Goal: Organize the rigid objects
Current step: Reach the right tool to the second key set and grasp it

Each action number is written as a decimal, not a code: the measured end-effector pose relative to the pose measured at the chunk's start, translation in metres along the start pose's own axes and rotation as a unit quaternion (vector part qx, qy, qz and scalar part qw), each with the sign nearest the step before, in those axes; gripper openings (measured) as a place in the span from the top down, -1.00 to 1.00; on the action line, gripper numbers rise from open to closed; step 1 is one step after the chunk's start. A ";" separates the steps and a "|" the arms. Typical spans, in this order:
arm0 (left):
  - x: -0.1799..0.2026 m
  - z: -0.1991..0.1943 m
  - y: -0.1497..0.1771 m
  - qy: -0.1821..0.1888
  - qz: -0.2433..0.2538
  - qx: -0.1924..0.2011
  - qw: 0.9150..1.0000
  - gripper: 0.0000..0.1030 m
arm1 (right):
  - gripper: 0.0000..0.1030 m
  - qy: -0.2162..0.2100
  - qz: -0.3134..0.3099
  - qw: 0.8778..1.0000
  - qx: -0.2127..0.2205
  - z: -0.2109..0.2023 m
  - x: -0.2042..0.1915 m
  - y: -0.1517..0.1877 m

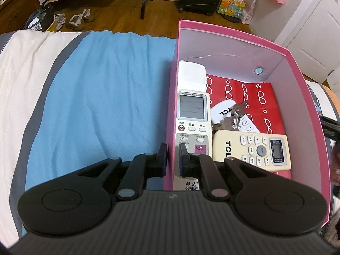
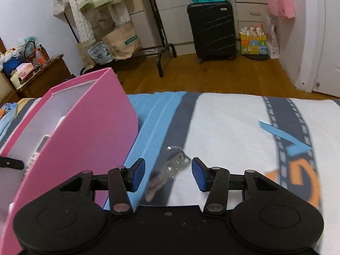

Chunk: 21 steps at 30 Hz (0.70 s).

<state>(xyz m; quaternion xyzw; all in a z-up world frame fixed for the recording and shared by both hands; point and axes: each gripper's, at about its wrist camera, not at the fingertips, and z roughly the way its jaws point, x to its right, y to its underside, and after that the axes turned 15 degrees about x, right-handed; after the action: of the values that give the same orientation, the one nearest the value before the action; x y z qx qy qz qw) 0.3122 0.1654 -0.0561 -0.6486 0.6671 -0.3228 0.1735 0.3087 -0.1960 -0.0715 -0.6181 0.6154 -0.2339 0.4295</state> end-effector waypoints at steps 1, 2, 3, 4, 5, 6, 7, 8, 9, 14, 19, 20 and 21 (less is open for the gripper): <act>-0.001 0.001 0.000 0.001 -0.001 -0.001 1.000 0.83 | -0.06 0.002 0.001 1.000 -0.001 0.008 -0.002 0.006; -0.001 0.002 0.000 0.001 -0.004 -0.002 1.000 0.83 | -0.09 0.012 -0.004 1.000 0.008 0.010 -0.006 0.012; -0.002 0.003 0.000 0.002 -0.007 -0.003 1.000 0.83 | -0.09 0.018 -0.022 0.999 0.020 0.012 -0.011 0.017; -0.003 0.004 0.000 0.002 -0.008 -0.004 1.000 0.83 | -0.09 0.023 -0.048 0.998 0.027 0.014 -0.016 0.020; -0.003 0.005 0.000 0.003 -0.009 -0.005 1.000 0.83 | -0.06 0.031 -0.073 0.996 0.031 0.015 -0.022 0.022; -0.004 0.005 0.000 0.004 -0.009 -0.005 1.000 0.83 | 0.10 0.036 -0.078 0.996 0.033 0.015 -0.023 0.021; -0.004 0.005 0.000 0.004 -0.009 -0.005 1.000 0.83 | 0.54 0.042 -0.074 0.996 0.034 0.015 -0.023 0.018; -0.004 0.006 0.000 0.005 -0.010 -0.005 1.000 0.83 | 0.56 0.043 -0.062 0.997 0.030 0.014 -0.021 0.014; -0.005 0.006 0.001 0.006 -0.012 -0.005 1.000 0.83 | 0.74 0.044 -0.052 0.997 0.029 0.012 -0.019 0.011; -0.003 0.007 0.001 0.003 -0.007 -0.004 1.000 0.83 | 0.77 0.035 0.016 0.999 0.039 0.000 -0.005 0.000; -0.002 0.004 0.002 -0.002 -0.003 -0.003 1.000 0.83 | 0.81 0.000 0.090 0.995 0.051 -0.012 -0.002 -0.005; -0.001 0.004 0.001 -0.004 -0.003 -0.003 1.000 0.83 | 0.81 -0.004 0.092 0.994 0.059 -0.018 -0.004 -0.007; -0.001 0.003 0.001 -0.005 -0.003 -0.002 1.000 0.83 | 0.83 -0.007 0.090 0.994 0.068 -0.022 -0.007 -0.006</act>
<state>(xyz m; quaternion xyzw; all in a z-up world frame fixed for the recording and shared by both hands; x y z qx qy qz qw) 0.3137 0.1660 -0.0592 -0.6527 0.6647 -0.3189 0.1745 0.2934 -0.1955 -0.0533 -0.5313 0.6483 -0.2306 0.4942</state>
